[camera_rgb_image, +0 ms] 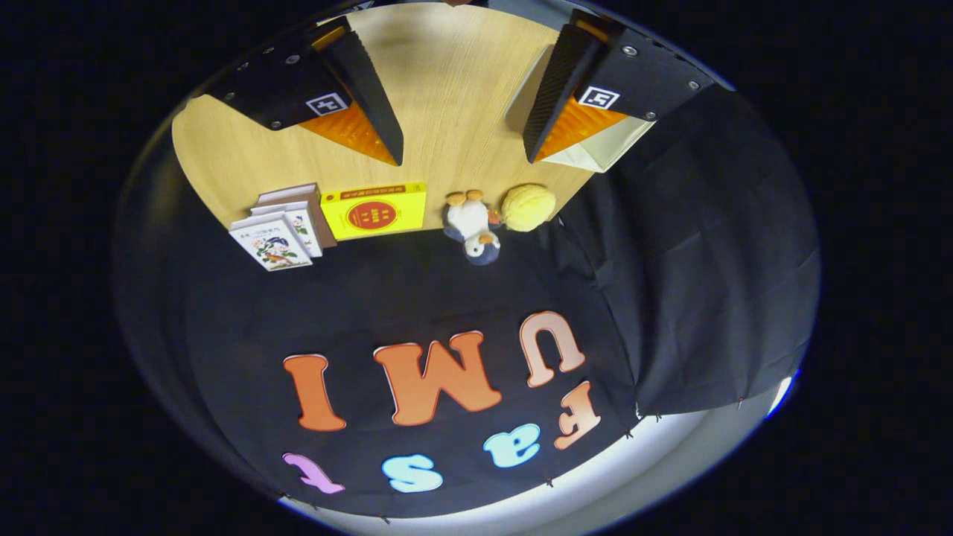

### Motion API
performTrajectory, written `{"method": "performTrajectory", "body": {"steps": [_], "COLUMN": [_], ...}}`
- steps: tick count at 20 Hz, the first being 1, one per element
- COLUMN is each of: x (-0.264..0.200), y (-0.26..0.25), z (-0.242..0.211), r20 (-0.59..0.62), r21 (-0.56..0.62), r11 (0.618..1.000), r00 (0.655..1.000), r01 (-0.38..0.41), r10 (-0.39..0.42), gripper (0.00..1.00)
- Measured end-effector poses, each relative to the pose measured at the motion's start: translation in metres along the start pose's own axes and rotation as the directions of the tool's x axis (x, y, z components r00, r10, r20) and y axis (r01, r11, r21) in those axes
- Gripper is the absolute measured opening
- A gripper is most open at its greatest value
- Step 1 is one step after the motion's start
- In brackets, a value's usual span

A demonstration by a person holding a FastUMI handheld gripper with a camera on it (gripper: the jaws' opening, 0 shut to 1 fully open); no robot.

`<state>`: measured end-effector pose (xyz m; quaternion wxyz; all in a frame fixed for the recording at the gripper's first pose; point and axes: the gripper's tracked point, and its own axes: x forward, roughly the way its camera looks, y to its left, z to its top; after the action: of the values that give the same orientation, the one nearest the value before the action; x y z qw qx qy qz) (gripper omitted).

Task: Open the storage box then place both shoes into the box .Put the left shoe in first, then the right shoe, with the right side of both shoes facing outward in a uniform manner.

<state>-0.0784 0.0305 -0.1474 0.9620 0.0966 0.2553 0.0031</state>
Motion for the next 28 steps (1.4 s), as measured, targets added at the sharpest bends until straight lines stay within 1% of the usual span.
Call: {"method": "performTrajectory", "body": {"steps": [3,6,9,13,17,23,26,28], "x": [-0.014,-0.029,-0.044,-0.058,-0.067,-0.071,-0.075,-0.078], "y": [-0.036,-0.06,-0.085,-0.104,-0.107,-0.117,-0.119,-0.123], "z": [0.024,0.039,0.061,0.077,0.084,0.088,0.086,0.087], "r20": [0.128,0.218,0.325,0.404,0.444,0.442,0.438,0.44], "r21": [-0.049,-0.052,-0.07,-0.082,-0.081,-0.084,-0.076,-0.095], "r11": [0.998,0.995,0.99,0.983,0.983,0.981,0.985,0.981], "r00": [0.991,0.973,0.942,0.907,0.889,0.889,0.893,0.891], "r01": [0.047,0.082,0.118,0.163,0.164,0.177,0.158,0.17], "r10": [-0.04,-0.069,-0.089,-0.117,-0.111,-0.122,-0.109,-0.112], "gripper": [0.98,0.97,0.98,0.98,0.98,0.98,0.98,0.98]}}
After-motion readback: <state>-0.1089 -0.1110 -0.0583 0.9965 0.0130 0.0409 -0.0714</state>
